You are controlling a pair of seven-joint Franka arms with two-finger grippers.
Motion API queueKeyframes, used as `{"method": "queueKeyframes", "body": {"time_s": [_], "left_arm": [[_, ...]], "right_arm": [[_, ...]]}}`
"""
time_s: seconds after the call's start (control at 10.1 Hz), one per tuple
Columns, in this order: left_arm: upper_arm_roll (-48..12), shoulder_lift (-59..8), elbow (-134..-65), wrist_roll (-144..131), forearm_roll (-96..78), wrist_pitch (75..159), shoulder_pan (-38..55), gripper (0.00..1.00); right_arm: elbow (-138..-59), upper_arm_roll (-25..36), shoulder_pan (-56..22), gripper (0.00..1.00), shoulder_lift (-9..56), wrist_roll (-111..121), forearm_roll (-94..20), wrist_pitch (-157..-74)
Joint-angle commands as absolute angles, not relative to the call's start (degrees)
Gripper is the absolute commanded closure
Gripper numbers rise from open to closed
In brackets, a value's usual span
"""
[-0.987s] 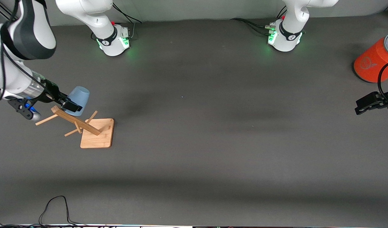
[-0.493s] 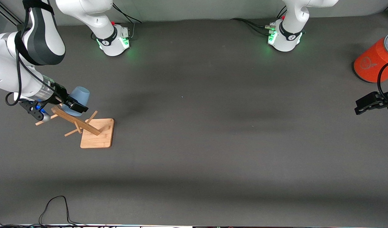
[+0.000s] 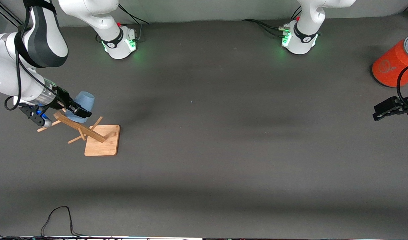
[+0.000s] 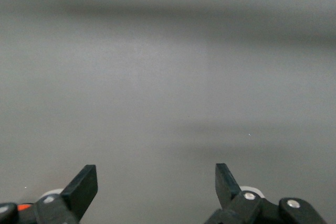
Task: Rotate and upright cup with both arms
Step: 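Close the right gripper around the blue cup's base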
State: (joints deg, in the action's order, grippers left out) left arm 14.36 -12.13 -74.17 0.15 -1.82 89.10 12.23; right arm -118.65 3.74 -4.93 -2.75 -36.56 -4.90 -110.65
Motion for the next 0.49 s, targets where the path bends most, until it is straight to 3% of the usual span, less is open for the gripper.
{"method": "queueKeyframes", "body": {"time_s": [0.0,0.39], "left_arm": [[14.5,-12.1,-73.7,0.3,-1.7,89.0,12.6,0.0],[14.5,-12.1,-73.7,0.3,-1.8,88.9,12.6,0.0]], "right_arm": [[-119.1,3.7,-5.3,0.31,-5.3,-36.8,-6.1,-109.1],[-118.7,3.1,-8.2,0.31,-9.7,-38.7,-6.1,-105.0]]}}
